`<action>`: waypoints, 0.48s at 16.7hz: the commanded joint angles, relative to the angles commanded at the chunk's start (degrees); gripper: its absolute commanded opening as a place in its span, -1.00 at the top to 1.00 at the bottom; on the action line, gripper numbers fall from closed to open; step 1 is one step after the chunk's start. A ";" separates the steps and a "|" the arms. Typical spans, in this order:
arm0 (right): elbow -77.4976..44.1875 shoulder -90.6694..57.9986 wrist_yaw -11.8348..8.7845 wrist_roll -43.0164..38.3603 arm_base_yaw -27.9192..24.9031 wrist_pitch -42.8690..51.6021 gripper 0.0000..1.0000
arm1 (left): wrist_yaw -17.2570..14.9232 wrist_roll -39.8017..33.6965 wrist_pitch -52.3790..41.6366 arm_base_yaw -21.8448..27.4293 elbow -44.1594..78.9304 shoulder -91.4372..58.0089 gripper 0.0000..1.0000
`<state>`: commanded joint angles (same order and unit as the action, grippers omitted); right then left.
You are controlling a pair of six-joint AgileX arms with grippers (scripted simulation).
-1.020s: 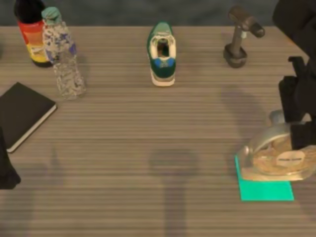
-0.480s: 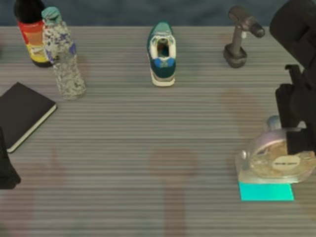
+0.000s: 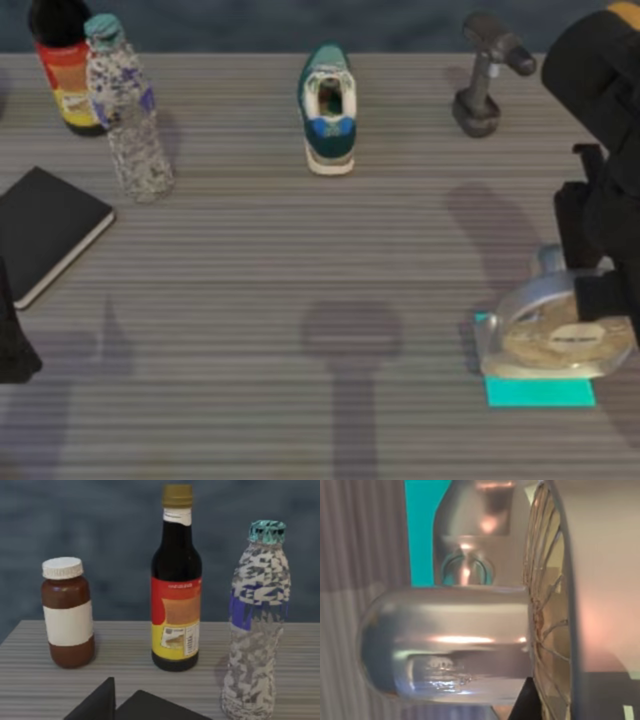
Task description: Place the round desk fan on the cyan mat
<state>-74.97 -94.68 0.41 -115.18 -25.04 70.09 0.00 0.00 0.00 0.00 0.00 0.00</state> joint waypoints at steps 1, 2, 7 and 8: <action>0.00 0.00 0.00 0.00 0.00 0.00 0.55 | 0.00 0.00 0.00 0.00 0.00 0.00 -1.00; 0.00 0.00 0.00 0.00 0.00 0.00 0.40 | 0.00 0.00 0.00 0.00 0.00 0.00 -1.00; 0.00 0.00 0.00 0.00 0.00 0.00 -0.36 | 0.00 0.00 0.00 0.00 0.00 0.00 -1.00; 0.00 0.00 0.00 0.00 0.00 0.00 -0.51 | 0.00 0.00 0.00 0.00 0.00 0.00 -1.00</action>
<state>-74.97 -94.68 0.41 -115.18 -25.04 70.09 0.00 0.00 0.00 0.00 0.00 0.00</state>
